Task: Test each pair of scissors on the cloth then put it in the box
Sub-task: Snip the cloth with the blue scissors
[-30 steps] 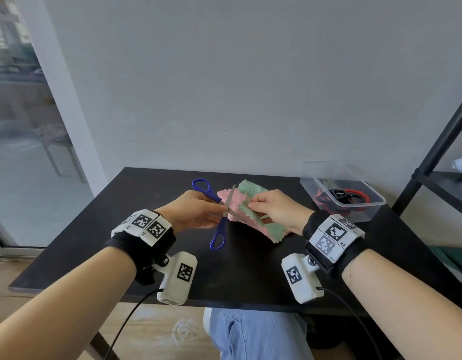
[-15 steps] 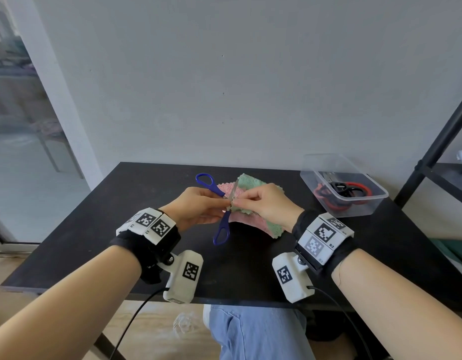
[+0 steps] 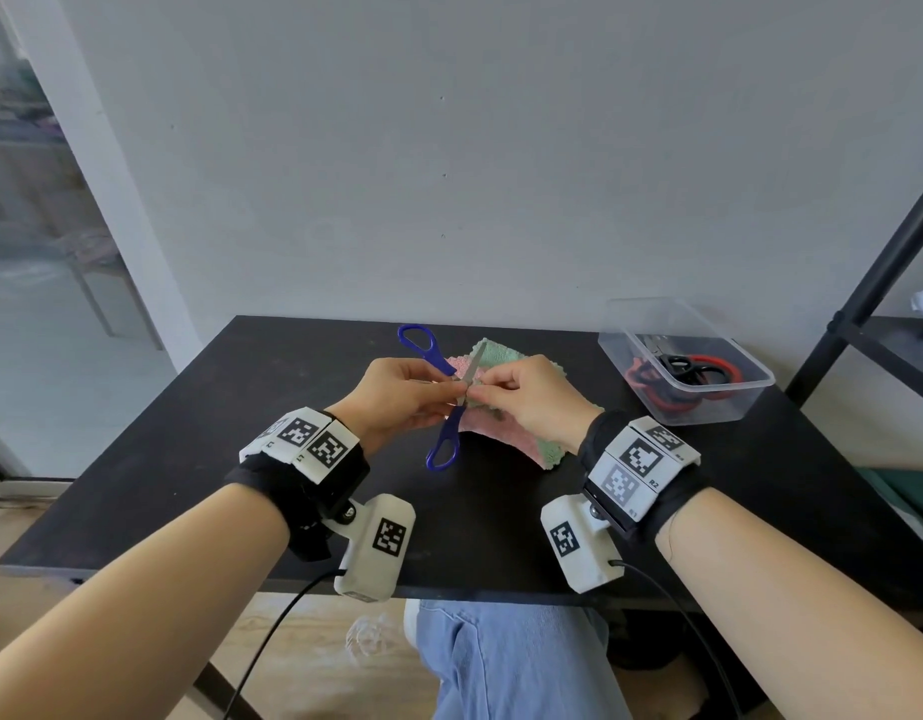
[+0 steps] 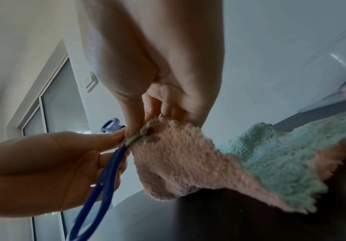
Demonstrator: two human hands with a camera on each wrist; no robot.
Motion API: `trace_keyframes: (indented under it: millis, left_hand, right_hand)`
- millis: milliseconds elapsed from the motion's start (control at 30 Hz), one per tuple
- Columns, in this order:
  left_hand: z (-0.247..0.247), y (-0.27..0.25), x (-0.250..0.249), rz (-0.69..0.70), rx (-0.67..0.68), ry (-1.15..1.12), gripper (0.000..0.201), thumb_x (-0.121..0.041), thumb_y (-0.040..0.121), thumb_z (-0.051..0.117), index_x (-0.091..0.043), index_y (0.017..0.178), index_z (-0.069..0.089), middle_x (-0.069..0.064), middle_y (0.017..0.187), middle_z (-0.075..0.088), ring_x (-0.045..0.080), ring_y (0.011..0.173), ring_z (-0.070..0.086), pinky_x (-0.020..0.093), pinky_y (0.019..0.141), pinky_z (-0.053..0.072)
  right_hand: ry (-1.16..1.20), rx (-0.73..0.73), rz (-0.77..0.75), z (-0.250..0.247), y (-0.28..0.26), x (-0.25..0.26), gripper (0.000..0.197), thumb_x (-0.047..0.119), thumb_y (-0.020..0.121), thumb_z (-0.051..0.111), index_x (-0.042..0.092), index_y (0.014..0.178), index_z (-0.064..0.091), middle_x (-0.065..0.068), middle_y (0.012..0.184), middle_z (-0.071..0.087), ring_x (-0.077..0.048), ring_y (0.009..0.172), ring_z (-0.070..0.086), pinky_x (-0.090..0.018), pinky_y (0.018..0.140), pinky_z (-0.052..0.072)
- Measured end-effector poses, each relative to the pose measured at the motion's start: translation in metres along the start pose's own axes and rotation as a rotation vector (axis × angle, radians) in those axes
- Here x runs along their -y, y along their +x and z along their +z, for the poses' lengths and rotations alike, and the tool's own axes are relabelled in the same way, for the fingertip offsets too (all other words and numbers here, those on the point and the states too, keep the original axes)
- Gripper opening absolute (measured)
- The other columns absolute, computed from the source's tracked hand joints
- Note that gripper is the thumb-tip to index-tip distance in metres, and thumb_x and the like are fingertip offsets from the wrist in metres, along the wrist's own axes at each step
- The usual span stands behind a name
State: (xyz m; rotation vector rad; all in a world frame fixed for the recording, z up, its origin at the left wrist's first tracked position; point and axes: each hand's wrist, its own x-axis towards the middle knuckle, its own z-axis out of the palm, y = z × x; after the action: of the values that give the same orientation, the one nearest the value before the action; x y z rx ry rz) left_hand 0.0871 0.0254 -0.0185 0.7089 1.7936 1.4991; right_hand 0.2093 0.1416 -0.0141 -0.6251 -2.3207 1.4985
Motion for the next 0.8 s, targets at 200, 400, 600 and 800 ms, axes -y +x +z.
trace_keyframes:
  millis: [200,400,600,800]
  left_hand:
    - [0.002,0.000,0.001,0.056,-0.005,-0.063,0.008,-0.010,0.083,0.071,-0.003,0.083,0.067,0.007,0.083,0.071,0.010,0.069,0.069,0.019,0.063,0.054]
    - [0.003,0.001,0.000,0.088,-0.014,-0.088,0.007,-0.008,0.083,0.070,-0.002,0.082,0.067,0.008,0.084,0.071,0.013,0.072,0.068,0.021,0.064,0.054]
    - [0.002,0.002,0.004,0.082,-0.037,-0.086,0.005,-0.008,0.082,0.070,-0.004,0.080,0.067,0.008,0.084,0.071,0.016,0.076,0.068,0.025,0.069,0.056]
    - [0.000,0.001,0.005,0.083,-0.040,-0.079,0.005,-0.007,0.082,0.070,-0.005,0.080,0.067,0.006,0.082,0.071,0.014,0.074,0.069,0.022,0.066,0.056]
  right_hand:
    - [-0.100,-0.013,-0.038,-0.003,0.002,0.005,0.015,0.008,0.091,0.059,-0.004,0.093,0.069,-0.008,0.077,0.067,0.000,0.066,0.066,-0.012,0.062,0.049]
    - [-0.296,-0.038,-0.081,-0.006,0.007,-0.001,0.020,0.020,0.090,0.063,0.004,0.093,0.074,-0.014,0.090,0.071,-0.022,0.087,0.065,-0.033,0.081,0.049]
    - [-0.331,-0.028,-0.083,-0.008,0.008,-0.007,0.019,0.023,0.090,0.063,0.008,0.085,0.073,-0.006,0.078,0.068,-0.016,0.076,0.062,-0.032,0.075,0.047]
    - [-0.356,-0.020,-0.106,-0.006,0.009,-0.010,0.023,0.024,0.090,0.062,0.004,0.090,0.074,-0.011,0.083,0.069,-0.019,0.079,0.060,-0.033,0.075,0.046]
